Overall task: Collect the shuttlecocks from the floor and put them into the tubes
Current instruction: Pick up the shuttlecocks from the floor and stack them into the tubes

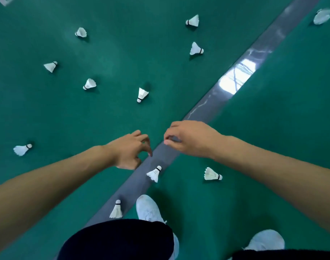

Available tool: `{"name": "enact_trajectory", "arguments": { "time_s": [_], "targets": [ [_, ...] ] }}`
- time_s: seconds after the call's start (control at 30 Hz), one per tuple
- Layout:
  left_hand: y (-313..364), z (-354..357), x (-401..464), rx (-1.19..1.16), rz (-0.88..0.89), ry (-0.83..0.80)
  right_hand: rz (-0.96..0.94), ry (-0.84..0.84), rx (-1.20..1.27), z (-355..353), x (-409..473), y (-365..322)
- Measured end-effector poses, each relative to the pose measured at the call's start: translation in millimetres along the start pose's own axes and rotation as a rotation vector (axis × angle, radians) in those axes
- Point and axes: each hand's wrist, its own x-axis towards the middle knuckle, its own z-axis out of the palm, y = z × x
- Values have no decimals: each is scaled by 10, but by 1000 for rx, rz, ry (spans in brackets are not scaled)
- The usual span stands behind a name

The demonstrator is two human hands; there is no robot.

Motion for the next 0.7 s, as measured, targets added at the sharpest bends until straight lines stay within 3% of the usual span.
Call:
{"name": "enact_trajectory", "arguments": {
  "time_s": [0.17,0.27,0.43,0.57,0.7],
  "targets": [
    [-316,1095,1015,9,-51,-289,-212,-322,-426,1285,422,932],
    [-425,1513,1321,67,-62,-393,-254,-460,-546,1761,435,1325],
    [-465,2072,1428,252,-117,-527,-174,-514,-504,2317,207,1898],
    [-396,2432,1310,335,-53,-631,-101,-588,-492,2625,59,2210],
    [-309,2570,1307,415,0,-654,-180,-626,-507,2823,3,2252]
  ]
}}
